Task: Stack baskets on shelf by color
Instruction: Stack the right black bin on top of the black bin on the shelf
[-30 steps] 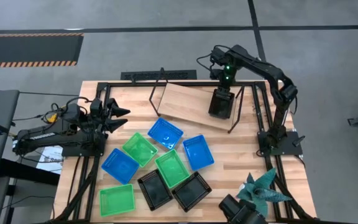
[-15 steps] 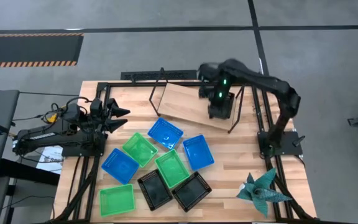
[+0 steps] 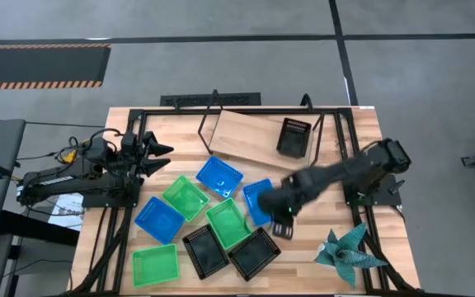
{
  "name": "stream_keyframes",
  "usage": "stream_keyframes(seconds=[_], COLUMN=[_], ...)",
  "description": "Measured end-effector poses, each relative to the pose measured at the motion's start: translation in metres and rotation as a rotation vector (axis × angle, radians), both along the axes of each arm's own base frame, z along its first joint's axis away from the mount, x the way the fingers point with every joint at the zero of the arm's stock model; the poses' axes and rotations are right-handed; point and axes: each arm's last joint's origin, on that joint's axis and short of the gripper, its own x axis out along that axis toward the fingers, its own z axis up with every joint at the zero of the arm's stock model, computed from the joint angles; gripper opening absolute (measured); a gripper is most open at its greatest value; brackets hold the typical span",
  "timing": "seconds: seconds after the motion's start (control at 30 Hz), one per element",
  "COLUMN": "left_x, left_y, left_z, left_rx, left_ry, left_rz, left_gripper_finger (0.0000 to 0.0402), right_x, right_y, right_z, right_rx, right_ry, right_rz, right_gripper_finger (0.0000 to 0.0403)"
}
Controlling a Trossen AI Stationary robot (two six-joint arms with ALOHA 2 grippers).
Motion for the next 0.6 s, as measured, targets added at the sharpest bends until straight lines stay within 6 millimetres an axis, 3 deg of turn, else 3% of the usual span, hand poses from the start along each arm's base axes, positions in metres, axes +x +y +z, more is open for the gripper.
stream_keyframes(seconds=[0.2, 0.33, 0.6], left_x=[0.0, 0.0, 0.001], left_y=[0.0, 0.0, 0.0], left_z=[-0.001, -0.002, -0.006], left_rx=[-0.003, -0.007, -0.036], left_ry=[0.006, 0.023, 0.061], left_rz=[0.011, 0.008, -0.001], left_gripper_finger=[0.0227, 0.0227, 0.0227], right_x=[0.0, 0.008, 0.025], right_y=[0.034, 0.05, 0.061], right_z=[-0.043, -0.067, -0.087], right_rx=[-0.082, -0.074, -0.02], right_ry=[0.033, 0.035, -0.009], right_rz=[-0.284, -0.358, -0.396], right_gripper_finger=[0.0159, 0.0167, 0.0167])
